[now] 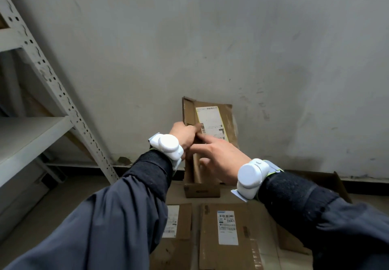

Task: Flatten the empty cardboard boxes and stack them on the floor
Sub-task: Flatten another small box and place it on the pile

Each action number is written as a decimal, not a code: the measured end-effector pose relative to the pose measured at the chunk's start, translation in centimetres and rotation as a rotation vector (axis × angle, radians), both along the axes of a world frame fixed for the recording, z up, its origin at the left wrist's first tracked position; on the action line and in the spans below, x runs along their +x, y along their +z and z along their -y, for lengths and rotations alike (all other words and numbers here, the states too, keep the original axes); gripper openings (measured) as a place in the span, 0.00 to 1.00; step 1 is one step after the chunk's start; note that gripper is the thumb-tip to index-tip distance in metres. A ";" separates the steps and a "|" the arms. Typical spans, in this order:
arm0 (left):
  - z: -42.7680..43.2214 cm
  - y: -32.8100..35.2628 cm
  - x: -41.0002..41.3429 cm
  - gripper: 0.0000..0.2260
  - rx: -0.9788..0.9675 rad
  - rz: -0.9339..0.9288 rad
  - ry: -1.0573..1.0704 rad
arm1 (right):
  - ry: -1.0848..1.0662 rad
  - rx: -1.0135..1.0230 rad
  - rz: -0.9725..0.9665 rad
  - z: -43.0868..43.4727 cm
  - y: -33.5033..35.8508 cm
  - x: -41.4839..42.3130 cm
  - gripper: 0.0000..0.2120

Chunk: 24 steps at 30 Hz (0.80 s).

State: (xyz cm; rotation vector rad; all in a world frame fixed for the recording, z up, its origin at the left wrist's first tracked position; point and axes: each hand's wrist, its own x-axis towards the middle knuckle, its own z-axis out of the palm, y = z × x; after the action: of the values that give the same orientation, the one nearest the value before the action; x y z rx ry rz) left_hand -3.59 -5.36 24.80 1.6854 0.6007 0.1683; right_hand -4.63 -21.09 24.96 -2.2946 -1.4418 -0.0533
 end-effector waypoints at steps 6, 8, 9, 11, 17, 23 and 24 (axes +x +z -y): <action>-3.9 -3.4 1.6 0.41 -0.116 -0.028 -0.032 | -0.580 0.086 -0.164 1.6 -0.4 2.6 0.41; -2.5 -1.6 0.0 0.38 -0.120 0.007 -0.048 | -0.772 0.146 -0.325 2.2 -0.1 3.0 0.46; -1.7 -0.5 -0.8 0.34 -0.124 0.031 -0.066 | -0.811 0.179 -0.409 2.3 0.1 3.1 0.45; -0.9 -0.2 -1.0 0.26 -0.077 0.044 -0.078 | -0.813 0.247 -0.525 2.5 0.3 3.3 0.40; -0.2 -0.7 -0.2 0.29 0.403 -0.066 0.039 | -0.776 0.371 -0.566 2.6 0.7 3.9 0.37; -0.1 -0.6 0.1 0.29 0.365 -0.024 0.033 | -0.746 0.424 -0.547 2.9 1.4 3.5 0.38; -0.2 -0.7 0.2 0.32 0.354 -0.021 0.042 | -0.746 0.428 -0.539 3.0 1.4 3.5 0.38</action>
State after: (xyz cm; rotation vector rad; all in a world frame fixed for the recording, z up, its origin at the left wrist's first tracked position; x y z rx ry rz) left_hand -3.37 -5.18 24.08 2.0179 0.6492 0.3013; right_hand -1.12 -24.05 26.31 -2.1179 -0.2430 0.0341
